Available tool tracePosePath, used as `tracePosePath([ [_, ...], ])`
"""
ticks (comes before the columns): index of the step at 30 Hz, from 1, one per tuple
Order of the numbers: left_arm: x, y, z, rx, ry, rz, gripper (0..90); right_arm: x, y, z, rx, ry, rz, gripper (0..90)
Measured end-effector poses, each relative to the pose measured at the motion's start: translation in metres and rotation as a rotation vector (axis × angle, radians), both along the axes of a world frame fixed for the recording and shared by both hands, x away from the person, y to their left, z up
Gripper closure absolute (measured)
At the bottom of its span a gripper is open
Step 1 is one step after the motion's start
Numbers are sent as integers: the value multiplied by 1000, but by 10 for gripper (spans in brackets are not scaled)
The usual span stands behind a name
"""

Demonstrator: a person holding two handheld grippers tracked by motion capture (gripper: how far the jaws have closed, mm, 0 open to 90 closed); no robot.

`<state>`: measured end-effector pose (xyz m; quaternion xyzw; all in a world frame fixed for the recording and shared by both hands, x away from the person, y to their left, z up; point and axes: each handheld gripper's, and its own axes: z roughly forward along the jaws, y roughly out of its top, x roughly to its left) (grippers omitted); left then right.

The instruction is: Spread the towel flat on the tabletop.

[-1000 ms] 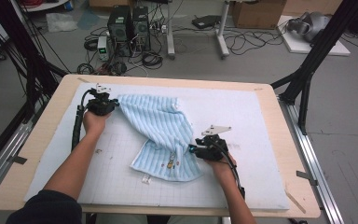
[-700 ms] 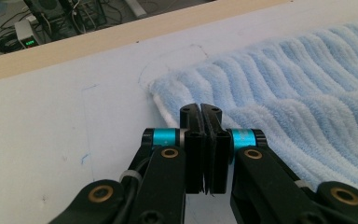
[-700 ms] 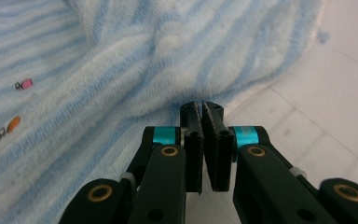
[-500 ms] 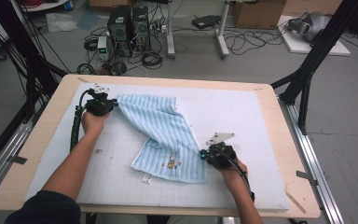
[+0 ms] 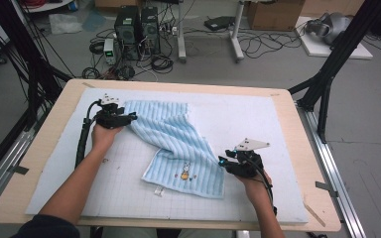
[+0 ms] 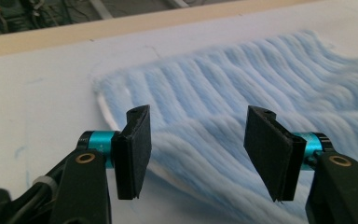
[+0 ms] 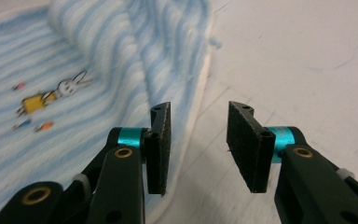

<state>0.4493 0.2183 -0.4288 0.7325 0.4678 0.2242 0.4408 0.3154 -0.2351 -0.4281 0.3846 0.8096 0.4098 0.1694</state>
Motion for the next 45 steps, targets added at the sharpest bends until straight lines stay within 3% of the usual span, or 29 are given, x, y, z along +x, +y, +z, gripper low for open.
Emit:
tracePosePath([
  [2, -12, 2, 0, -20, -28, -26, 402, 4, 0, -1, 8, 1, -19, 565],
  [5, -31, 2, 0, -40, -38, -86, 408, 6, 1, -3, 6, 3, -32, 530],
  [11, -62, -5, -3, -82, -17, -281, 482, 8, 4, -5, 5, -7, -62, 450],
  [19, -86, -40, -12, -78, 24, -413, 440, 11, 3, -7, 1, -17, -112, 334],
  [24, -90, -61, -18, -67, 43, -451, 446, 11, 2, -7, 6, -15, -124, 317],
  [29, -93, -73, -20, -26, 58, -478, 492, 11, 0, -8, 9, -12, -126, 317],
  [30, -94, -77, -20, 20, 57, -491, 508, 11, 0, -8, 10, -15, -124, 317],
  [32, -95, -78, -21, 25, 56, -494, 531, 11, 0, -8, 10, -13, -125, 317],
  [38, -97, -82, -21, 98, 56, -511, 828, 11, 1, -9, 7, -5, -125, 317],
  [41, -98, -80, -20, 102, 59, -509, 853, 10, 1, -9, 9, -2, -126, 317],
  [43, -100, -71, -21, 66, 80, -484, 852, 10, 0, -10, 9, -3, -123, 317],
  [45, -102, -67, -21, 61, 82, -480, 852, 10, 0, -10, 11, -5, -123, 317],
])
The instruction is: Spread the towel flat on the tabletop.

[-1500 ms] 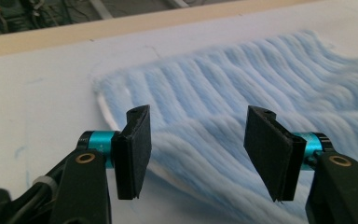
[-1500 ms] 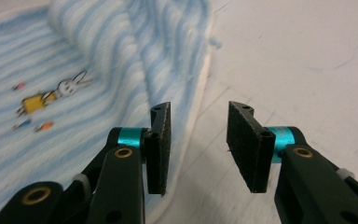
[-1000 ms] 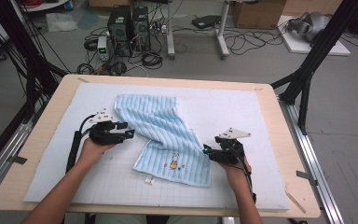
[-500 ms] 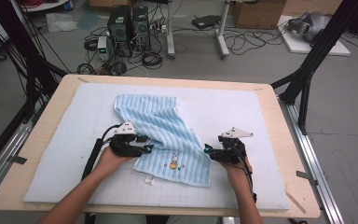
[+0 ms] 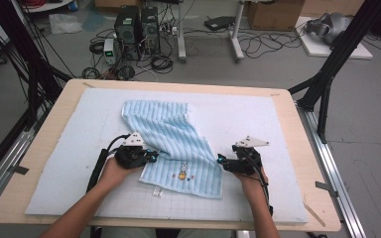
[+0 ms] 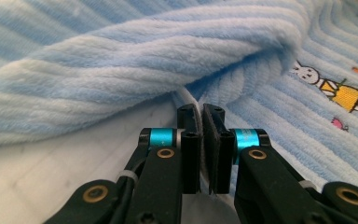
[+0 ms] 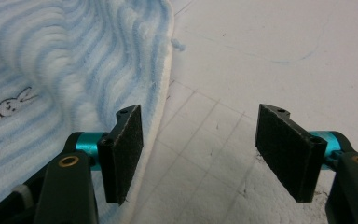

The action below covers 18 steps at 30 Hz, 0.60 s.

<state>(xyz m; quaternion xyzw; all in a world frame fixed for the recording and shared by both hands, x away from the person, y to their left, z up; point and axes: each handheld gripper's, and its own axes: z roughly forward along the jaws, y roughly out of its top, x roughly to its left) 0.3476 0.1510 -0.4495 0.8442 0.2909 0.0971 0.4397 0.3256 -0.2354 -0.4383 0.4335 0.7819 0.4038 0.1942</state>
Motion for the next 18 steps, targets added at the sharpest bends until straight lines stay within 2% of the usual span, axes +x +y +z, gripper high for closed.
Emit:
tracePosePath([
  [4, -14, 20, 2, -8, 15, 18, 852, 0, 0, 0, 2, 5, -1, 317],
  [5, -14, 20, 2, -8, 15, 18, 851, 0, 0, 0, 2, 5, -1, 317],
  [6, -19, 30, 2, -8, 22, 25, 851, 0, 0, 0, 1, 3, -1, 317],
  [7, -19, 30, 2, -8, 22, 25, 851, 0, 0, 0, 1, 3, -1, 317],
  [8, -25, 41, 2, -7, 26, 44, 851, -1, 1, 0, -2, 6, -1, 317],
  [9, -25, 41, 2, -7, 26, 44, 851, -1, 1, 0, -2, 6, -1, 317],
  [10, -31, 52, 2, -7, 33, 57, 851, 0, 1, 0, -2, 7, 1, 317],
  [11, -31, 52, 2, -7, 33, 57, 850, 0, 1, -1, -4, 5, 0, 317],
  [12, -37, 62, 1, -9, 41, 66, 850, 0, 1, -1, -4, 6, 0, 317],
  [18, -51, 82, 2, -21, 65, 79, 840, 0, 3, -2, 4, 14, 1, 318],
])
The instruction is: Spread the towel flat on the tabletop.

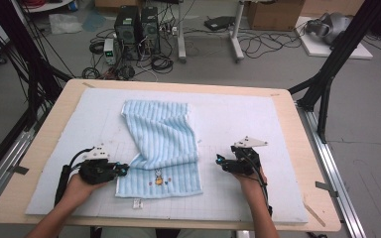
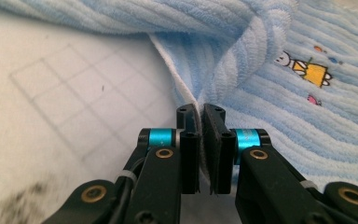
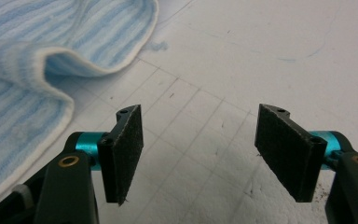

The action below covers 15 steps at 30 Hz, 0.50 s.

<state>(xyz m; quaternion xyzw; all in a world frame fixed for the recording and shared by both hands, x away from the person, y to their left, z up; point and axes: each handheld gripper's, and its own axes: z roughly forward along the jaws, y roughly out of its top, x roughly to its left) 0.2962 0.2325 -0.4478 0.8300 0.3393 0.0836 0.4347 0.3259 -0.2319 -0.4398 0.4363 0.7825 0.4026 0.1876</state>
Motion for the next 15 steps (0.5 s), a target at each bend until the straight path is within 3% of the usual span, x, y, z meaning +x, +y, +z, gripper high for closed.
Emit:
tracePosePath([
  [2, -3, 10, -1, -23, 19, 26, 784, 1, 1, 0, 13, -5, 0, 319],
  [4, -3, 14, -1, -31, 18, 45, 653, 1, 1, 1, 19, -9, 2, 319],
  [5, -2, 17, -2, -39, 13, 71, 570, 3, 4, 1, 24, -9, 3, 321],
  [6, 0, 20, -2, -46, 12, 102, 570, 3, 4, 1, 24, -9, 3, 321],
  [7, 4, 25, -1, -76, 1, 141, 483, 5, 9, 2, 30, -10, 12, 323],
  [12, 13, 26, 5, -119, -53, 162, 462, 14, 21, 4, 44, -15, 24, 324],
  [15, 27, 24, 12, -138, -98, 176, 428, 28, 39, 7, 59, -21, 41, 323],
])
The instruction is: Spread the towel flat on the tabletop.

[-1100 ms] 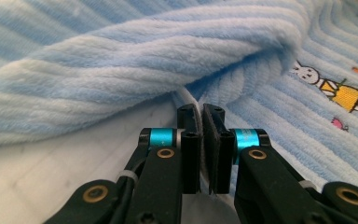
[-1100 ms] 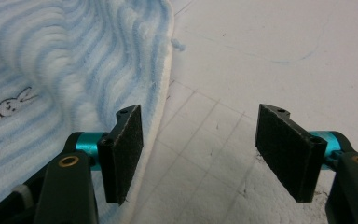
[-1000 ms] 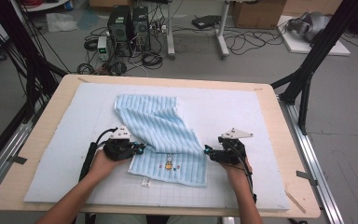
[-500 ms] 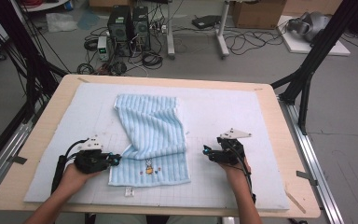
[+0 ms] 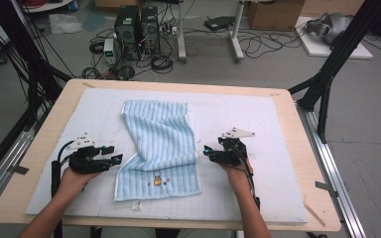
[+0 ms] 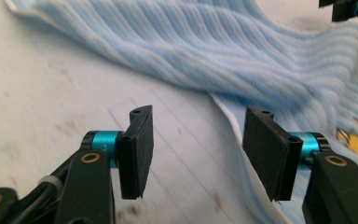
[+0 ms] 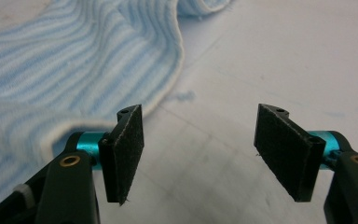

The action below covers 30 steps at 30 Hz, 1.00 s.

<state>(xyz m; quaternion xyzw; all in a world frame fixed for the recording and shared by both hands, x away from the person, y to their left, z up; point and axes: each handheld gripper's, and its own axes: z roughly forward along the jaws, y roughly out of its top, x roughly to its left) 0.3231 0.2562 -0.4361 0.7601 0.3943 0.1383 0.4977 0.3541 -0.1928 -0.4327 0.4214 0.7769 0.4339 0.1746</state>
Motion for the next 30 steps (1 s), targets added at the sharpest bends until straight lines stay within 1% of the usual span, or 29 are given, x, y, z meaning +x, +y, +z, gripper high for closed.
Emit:
tracePosePath([
  [1, 3, -1, 1, -5, -10, 3, 426, 4, 6, 0, 6, 2, 7, 323],
  [2, 3, -1, 1, -5, -10, 3, 425, 8, 13, 1, 8, 7, 16, 324],
  [3, 6, -1, 2, -4, -24, 9, 422, 12, 20, 0, 9, 7, 27, 324],
  [4, 8, -2, 3, -2, -38, 20, 416, 16, 27, 0, 6, 17, 42, 325],
  [5, 10, -3, 3, -3, -48, 25, 415, 19, 35, -1, -4, 24, 55, 326],
  [6, 11, -3, 3, -5, -59, 33, 415, 19, 35, -1, -4, 24, 55, 326],
  [7, 12, -4, 3, -2, -69, 38, 414, 26, 49, -3, -28, 34, 83, 335],
  [8, 12, -4, 3, -1, -72, 42, 414, 26, 49, -3, -28, 34, 83, 335],
  [9, 12, -4, 2, -4, -72, 43, 403, 33, 62, -7, -61, 47, 104, 342],
  [10, 11, -3, 2, -7, -71, 47, 402, 36, 68, -9, -74, 58, 111, 346],
  [11, 11, -3, 2, -7, -71, 47, 402, 36, 68, -9, -74, 58, 111, 346],
  [12, 11, -2, 1, -9, -72, 53, 402, 42, 77, -14, -89, 87, 125, 378],
  [13, 11, -2, 1, -9, -72, 53, 401, 44, 82, -16, -100, 78, 127, 393],
  [14, 11, -1, 1, -11, -70, 54, 401, 44, 82, -16, -100, 78, 127, 393],
  [15, 10, 1, 1, -12, -67, 61, 401, 46, 85, -16, -124, 65, 116, 481],
  [16, 10, 1, 1, -12, -67, 61, 402, 47, 86, -15, -143, 56, 118, 527],
  [17, 11, 2, 0, -10, -61, 62, 401, 48, 87, -14, -148, 57, 131, 621],
  [18, 11, 2, 0, -10, -61, 62, 401, 48, 87, -14, -148, 57, 131, 621],
  [19, 11, 1, -1, -7, -62, 64, 401, 47, 90, -12, -198, 19, 165, 803],
  [20, 11, 1, -1, 0, -57, 64, 402, 46, 92, -12, -220, 7, 166, 832],
  [21, 11, 1, -1, 0, -57, 64, 402, 46, 93, -12, -229, -3, 161, 841],
  [22, 11, 0, -2, 6, -57, 66, 403, 48, 92, -12, -227, -6, 144, 845],
  [24, 11, 0, -2, 5, -54, 72, 405, 53, 87, -12, -223, -16, 97, 847],
  [26, 12, 1, -3, 2, -52, 80, 406, 57, 79, -13, -227, -26, 29, 847],
  [28, 13, 1, -3, 1, -51, 86, 406, 62, 69, -13, -253, -34, -51, 848],
  [29, 13, 1, -3, 1, -51, 86, 406, 64, 64, -14, -256, -40, -90, 848],
  [30, 13, 1, -3, 1, -50, 85, 406, 66, 59, -13, -267, -52, -136, 847],
])
